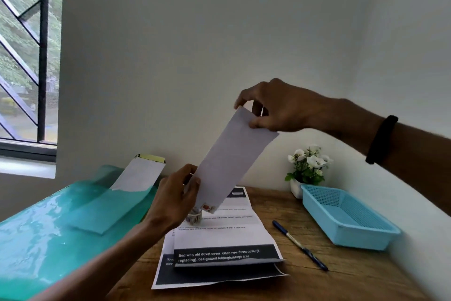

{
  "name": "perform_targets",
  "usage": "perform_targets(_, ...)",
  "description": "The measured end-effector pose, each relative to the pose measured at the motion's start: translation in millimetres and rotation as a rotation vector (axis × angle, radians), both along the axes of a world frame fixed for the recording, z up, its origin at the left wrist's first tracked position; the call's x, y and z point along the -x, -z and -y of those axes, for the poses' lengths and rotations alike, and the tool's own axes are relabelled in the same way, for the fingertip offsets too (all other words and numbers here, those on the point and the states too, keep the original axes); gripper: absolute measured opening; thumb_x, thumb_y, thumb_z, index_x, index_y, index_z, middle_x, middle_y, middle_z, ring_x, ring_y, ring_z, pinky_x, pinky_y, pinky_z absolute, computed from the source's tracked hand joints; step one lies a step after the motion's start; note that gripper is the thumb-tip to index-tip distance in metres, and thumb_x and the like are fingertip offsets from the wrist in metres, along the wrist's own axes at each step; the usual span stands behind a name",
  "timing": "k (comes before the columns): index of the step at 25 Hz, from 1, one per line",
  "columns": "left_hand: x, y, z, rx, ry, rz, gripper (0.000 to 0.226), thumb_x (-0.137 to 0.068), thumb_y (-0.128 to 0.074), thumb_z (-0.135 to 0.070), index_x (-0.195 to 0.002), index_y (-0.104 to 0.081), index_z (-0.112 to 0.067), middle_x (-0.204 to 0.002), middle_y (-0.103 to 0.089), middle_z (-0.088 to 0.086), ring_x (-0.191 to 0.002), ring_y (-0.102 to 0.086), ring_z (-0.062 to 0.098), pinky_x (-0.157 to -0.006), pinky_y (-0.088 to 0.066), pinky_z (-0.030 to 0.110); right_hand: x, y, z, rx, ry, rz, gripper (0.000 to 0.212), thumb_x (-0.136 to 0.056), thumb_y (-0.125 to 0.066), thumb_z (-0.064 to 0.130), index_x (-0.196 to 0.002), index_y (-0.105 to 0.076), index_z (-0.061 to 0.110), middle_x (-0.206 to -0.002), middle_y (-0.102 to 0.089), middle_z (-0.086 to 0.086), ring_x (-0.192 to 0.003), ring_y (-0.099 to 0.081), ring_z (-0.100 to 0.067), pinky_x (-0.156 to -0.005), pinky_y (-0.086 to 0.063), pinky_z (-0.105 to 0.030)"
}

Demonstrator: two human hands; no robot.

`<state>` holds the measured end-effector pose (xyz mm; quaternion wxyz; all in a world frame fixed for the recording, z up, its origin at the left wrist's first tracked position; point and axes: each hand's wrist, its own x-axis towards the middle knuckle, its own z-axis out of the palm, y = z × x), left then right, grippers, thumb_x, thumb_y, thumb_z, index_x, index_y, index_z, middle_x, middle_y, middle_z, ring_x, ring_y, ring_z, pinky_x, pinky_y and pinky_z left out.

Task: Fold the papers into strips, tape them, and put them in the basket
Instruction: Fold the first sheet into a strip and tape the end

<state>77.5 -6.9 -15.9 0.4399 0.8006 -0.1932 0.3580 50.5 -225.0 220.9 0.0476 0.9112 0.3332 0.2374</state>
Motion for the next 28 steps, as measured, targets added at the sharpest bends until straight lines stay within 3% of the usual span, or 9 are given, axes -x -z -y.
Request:
perform_targets(3,-6,-4,-6,-0.096,-0.136,0.089,0.014,-0.105,-0.055,-0.025,-0.108,-0.068,-0.019,-0.089,-0.068,-0.011,-0.074,-0.061,0.002,-0.061,-0.042,0.008,5,17,17,-0.018,0.027,-0.033,0.064,-0.086,-0.079,0.014,-0.139,-0.052,0.038,-0.098,-0.068,0.003,-0.082,-0.069,-0.014,-0.077,-0.059,-0.033)
perform_targets(7,-25,-18,-16,-0.302,-0.23,0.131,0.022,-0.102,-0.055,-0.034,-0.114,-0.07,-0.025,-0.101,-0.074,-0.004,-0.091,-0.056,0.018,-0.075,-0.05,0.036,6,52,53,-0.164,0.115,-0.142,0.024,-0.091,-0.074,0.014,-0.109,-0.067,0.029,-0.101,-0.071,-0.001,-0.07,-0.075,-0.013,-0.06,-0.06,-0.022)
perform_targets(11,-30,-58,-7,-0.465,-0.182,0.196,0.027,-0.099,-0.055,-0.039,-0.115,-0.073,-0.027,-0.103,-0.076,-0.005,-0.098,-0.059,0.022,-0.084,-0.05,0.04,11,89,96,-0.393,0.184,-0.146,0.01,-0.094,-0.072,0.013,-0.097,-0.072,0.022,-0.097,-0.074,-0.001,-0.067,-0.075,-0.01,-0.055,-0.053,-0.012)
perform_targets(15,-31,-82,20,-0.558,-0.16,0.235,0.032,-0.097,-0.052,-0.04,-0.117,-0.073,-0.027,-0.108,-0.075,-0.002,-0.108,-0.061,0.028,-0.096,-0.047,0.047,25,122,131,-0.661,0.203,-0.263,0.012,-0.091,-0.075,0.005,-0.1,-0.075,0.013,-0.094,-0.077,-0.005,-0.061,-0.078,-0.014,-0.062,-0.062,-0.022)
perform_targets(18,-22,-83,54,-0.509,-0.2,0.382,0.031,-0.098,-0.058,-0.035,-0.125,-0.071,-0.024,-0.124,-0.07,-0.001,-0.124,-0.057,0.027,-0.108,-0.043,0.049,38,145,158,-0.866,0.232,-0.289,0.013,-0.091,-0.076,0.004,-0.1,-0.076,0.013,-0.096,-0.077,-0.005,-0.064,-0.079,-0.018,-0.065,-0.064,-0.027)
perform_targets(21,6,-63,103,-0.521,-0.06,0.558,0.027,-0.101,-0.062,-0.034,-0.124,-0.071,-0.023,-0.123,-0.069,-0.001,-0.121,-0.058,0.022,-0.103,-0.046,0.04,49,165,186,-1.059,0.279,-0.26,0.014,-0.089,-0.079,0.007,-0.101,-0.076,0.013,-0.099,-0.078,-0.007,-0.067,-0.08,-0.02,-0.077,-0.066,-0.04)
perform_targets(23,30,-45,140,-0.632,0.102,0.571,0.032,-0.102,-0.06,-0.043,-0.127,-0.068,-0.025,-0.125,-0.068,-0.002,-0.121,-0.056,0.019,-0.101,-0.047,0.035,56,176,201,-1.212,0.303,-0.252,0.019,-0.086,-0.081,0.005,-0.104,-0.075,0.01,-0.1,-0.078,-0.011,-0.07,-0.08,-0.023,-0.081,-0.066,-0.046)
perform_targets(25,46,-30,180,-0.748,0.174,0.593,0.039,-0.101,-0.057,-0.053,-0.13,-0.063,-0.028,-0.129,-0.066,-0.002,-0.122,-0.055,0.019,-0.104,-0.046,0.037,67,184,214,-1.348,0.308,-0.244,0.018,-0.086,-0.081,0.001,-0.102,-0.075,0.007,-0.098,-0.078,-0.016,-0.071,-0.08,-0.026,-0.081,-0.066,-0.048)
perform_targets(28,58,-17,235,-0.797,0.162,0.718,0.036,-0.101,-0.058,-0.049,-0.131,-0.059,-0.028,-0.13,-0.064,-0.001,-0.121,-0.054,0.023,-0.107,-0.042,0.044,86,196,230,-1.535,0.301,-0.243,0.017,-0.086,-0.077,-0.006,-0.101,-0.074,0.002,-0.09,-0.079,-0.019,-0.074,-0.08,-0.03,-0.081,-0.066,-0.047)
